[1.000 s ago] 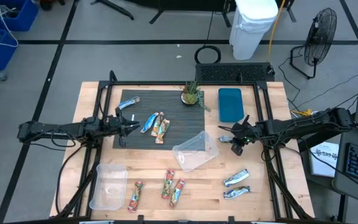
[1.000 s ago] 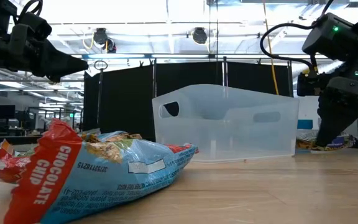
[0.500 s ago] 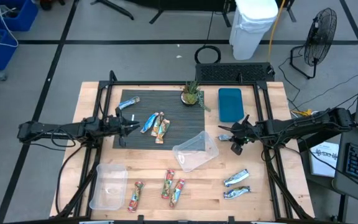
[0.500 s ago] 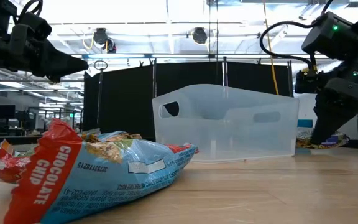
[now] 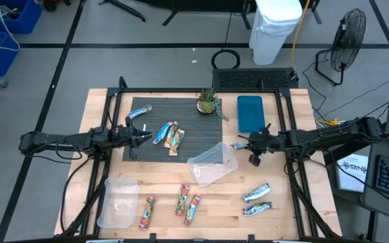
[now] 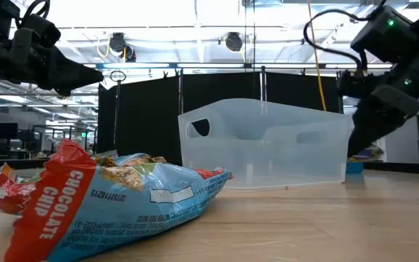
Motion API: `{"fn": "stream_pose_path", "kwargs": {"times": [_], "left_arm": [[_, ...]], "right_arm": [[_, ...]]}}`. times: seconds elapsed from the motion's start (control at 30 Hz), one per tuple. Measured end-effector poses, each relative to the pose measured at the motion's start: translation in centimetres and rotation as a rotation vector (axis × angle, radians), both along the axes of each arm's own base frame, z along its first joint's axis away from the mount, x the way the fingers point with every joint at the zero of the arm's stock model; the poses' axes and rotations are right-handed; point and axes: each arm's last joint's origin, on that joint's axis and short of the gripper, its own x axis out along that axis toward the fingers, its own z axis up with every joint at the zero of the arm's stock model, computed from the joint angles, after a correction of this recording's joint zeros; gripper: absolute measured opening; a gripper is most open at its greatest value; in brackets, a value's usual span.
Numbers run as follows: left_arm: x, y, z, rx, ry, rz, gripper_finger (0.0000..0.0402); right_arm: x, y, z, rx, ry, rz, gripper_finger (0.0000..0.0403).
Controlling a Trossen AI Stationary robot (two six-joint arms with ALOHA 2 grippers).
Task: Pick and place Granola Bars by type
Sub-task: Put the top blue granola bar into the blue bin
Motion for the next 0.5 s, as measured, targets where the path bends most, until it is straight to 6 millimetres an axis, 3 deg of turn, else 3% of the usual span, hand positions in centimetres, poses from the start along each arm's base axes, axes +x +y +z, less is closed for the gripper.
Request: {"fn": "stream_pose_path", "kwargs": {"times": [0.2,0.5], "left_arm": [[0.0,0.0,0.0,0.000,0.000,0.000,0.0076],[0.0,0.0,0.0,0.000,0.000,0.000,0.0076]], "right_arm": [[0.3,0.0,1.6,-0.070,-0.145,0.076,0.0010],[-1.0,0.0,4.3,-0.149,-0.343,0.127,0.0009]]}}
